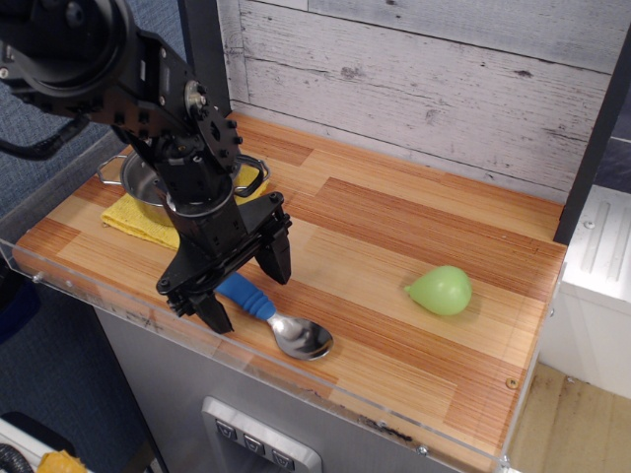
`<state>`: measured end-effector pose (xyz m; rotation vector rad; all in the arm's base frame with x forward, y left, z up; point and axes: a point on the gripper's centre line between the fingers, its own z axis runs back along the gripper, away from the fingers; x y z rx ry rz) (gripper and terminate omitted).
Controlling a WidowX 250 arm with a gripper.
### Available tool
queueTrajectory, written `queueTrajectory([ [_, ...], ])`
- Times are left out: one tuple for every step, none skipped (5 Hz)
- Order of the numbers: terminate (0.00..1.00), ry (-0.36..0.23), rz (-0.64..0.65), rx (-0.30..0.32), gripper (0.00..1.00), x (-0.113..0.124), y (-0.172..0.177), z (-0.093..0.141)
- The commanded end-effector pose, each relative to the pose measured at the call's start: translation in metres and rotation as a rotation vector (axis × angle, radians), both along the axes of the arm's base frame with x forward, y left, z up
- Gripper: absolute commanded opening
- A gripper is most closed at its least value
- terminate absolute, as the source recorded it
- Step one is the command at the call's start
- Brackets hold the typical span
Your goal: Hold the spoon from top right side of the table and place it on center edge of the table.
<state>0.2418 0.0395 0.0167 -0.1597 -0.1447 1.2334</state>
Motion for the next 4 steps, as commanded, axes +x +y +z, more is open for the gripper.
queueTrajectory([
  [0.0,-0.069,-0.076,0.023,1.0,0.021,0.0,0.042],
  [0.0,-0.111,-0.12,0.034,1.0,0.032,-0.006,0.067],
  [0.0,-0.159,-0.15,0.022,1.0,0.033,-0.003,0.1],
  [1.0,-0.189,-0.154,-0.006,1.0,0.029,-0.001,0.127],
])
